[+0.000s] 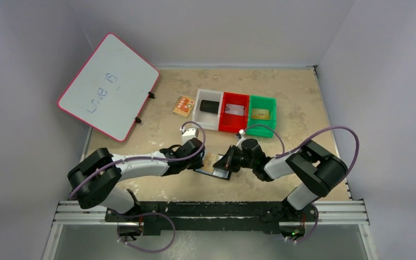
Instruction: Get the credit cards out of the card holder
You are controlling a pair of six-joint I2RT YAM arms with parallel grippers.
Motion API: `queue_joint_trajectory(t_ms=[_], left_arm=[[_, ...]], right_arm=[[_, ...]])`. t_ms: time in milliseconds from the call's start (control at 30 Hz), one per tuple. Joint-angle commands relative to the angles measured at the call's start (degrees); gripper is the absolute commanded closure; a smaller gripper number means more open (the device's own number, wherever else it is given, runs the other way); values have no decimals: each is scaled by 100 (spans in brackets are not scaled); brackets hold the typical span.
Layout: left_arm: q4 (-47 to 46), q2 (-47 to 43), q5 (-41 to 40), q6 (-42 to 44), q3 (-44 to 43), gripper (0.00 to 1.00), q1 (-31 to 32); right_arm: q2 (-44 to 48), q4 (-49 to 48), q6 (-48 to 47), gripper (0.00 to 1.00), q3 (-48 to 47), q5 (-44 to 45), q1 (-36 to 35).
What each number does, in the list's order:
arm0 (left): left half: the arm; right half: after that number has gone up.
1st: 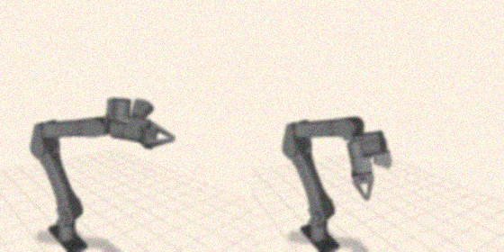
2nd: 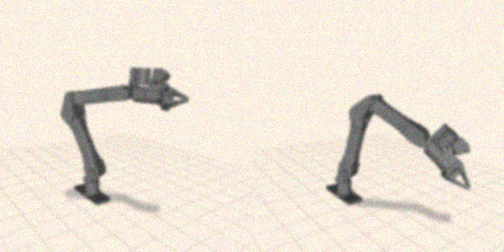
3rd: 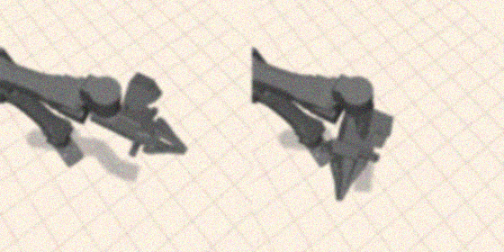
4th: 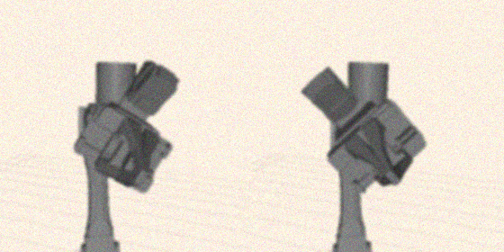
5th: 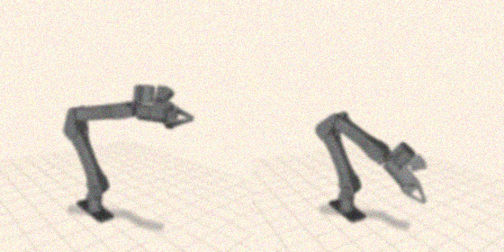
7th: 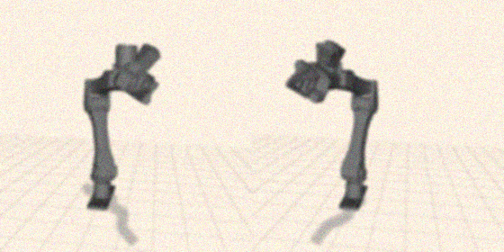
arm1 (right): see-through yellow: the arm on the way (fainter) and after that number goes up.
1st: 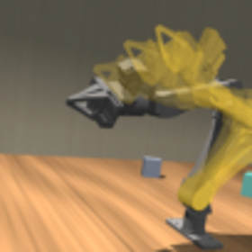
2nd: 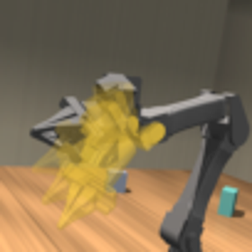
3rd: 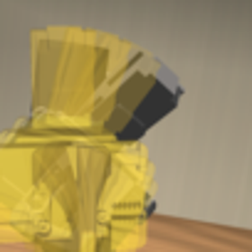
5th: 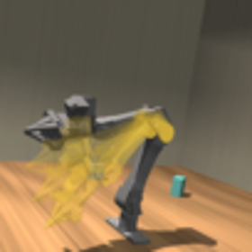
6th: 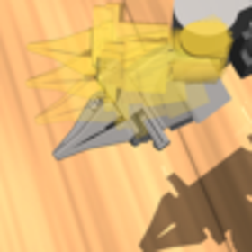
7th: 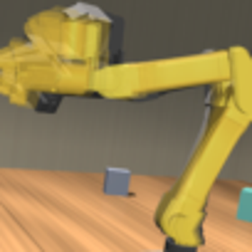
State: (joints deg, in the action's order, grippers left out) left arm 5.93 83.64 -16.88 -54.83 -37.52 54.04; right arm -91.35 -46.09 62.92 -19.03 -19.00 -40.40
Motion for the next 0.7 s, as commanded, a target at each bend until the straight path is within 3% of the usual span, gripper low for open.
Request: queue_joint_trajectory(t_ms=[0,167,500,667], left_arm=[[386,189,-177,1,7,90,7],[415,136,-236,-36,7,90,4],[460,-14,-315,-77,8,90,8],[444,-398,-358,-71,-89,85,8]], right_arm=[[206,218,-175,100,150,-168,45],[202,280,-249,100,76,-324,135],[483,1482,-750,100,-200,116,172],[443,1945,-1085,100,-474,104,194]])
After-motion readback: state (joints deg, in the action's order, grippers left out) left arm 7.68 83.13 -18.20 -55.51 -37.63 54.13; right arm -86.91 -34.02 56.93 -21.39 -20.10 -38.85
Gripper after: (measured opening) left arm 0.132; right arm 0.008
